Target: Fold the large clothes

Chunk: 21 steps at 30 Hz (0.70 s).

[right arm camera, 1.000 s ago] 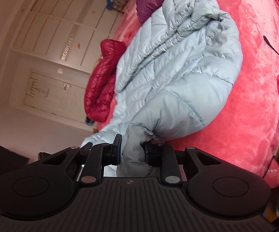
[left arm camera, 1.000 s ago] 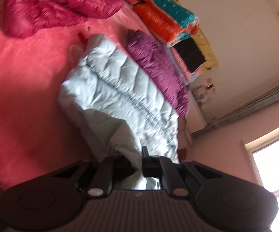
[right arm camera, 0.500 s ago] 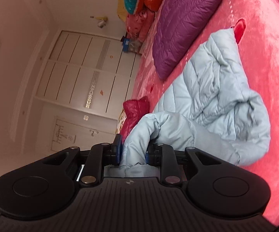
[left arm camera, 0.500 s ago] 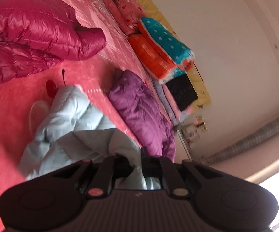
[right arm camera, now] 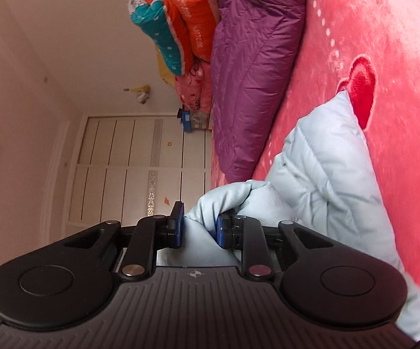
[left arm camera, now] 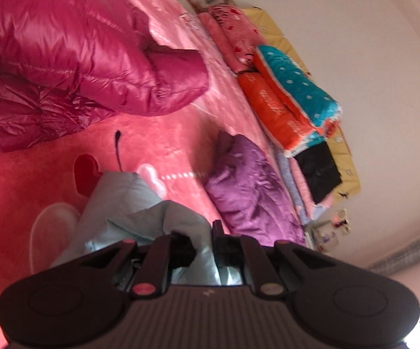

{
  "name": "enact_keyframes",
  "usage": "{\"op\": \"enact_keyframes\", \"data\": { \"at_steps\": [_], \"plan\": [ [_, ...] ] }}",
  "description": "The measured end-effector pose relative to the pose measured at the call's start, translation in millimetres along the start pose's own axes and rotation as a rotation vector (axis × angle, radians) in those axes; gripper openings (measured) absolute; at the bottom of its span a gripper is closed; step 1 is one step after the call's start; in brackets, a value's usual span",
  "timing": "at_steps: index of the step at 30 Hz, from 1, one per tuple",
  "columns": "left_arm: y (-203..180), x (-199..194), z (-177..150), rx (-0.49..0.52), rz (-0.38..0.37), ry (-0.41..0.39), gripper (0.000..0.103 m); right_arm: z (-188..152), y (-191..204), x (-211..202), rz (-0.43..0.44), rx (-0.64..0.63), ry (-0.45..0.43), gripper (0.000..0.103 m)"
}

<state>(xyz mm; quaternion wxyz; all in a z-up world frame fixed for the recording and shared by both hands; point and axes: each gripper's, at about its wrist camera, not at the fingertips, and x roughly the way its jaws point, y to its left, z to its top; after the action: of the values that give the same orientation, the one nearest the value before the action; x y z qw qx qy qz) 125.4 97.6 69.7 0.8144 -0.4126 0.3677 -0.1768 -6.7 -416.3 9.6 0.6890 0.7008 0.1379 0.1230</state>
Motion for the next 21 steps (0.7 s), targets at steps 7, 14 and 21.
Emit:
{"op": "enact_keyframes", "data": {
  "at_steps": [7, 14, 21],
  "plan": [
    [9.6, 19.2, 2.0, -0.019, 0.025, -0.027, 0.015, 11.7, -34.5, 11.4, -0.017, 0.063, -0.036, 0.031],
    [-4.6, -8.7, 5.6, 0.089, 0.026, -0.146, 0.069, 21.2, -34.6, -10.3, 0.029, 0.073, -0.117, 0.098],
    [-39.0, -39.3, -9.9, 0.333, 0.029, -0.185, 0.071, 29.5, 0.0, -16.3, -0.005, -0.095, -0.150, 0.103]
  ]
}}
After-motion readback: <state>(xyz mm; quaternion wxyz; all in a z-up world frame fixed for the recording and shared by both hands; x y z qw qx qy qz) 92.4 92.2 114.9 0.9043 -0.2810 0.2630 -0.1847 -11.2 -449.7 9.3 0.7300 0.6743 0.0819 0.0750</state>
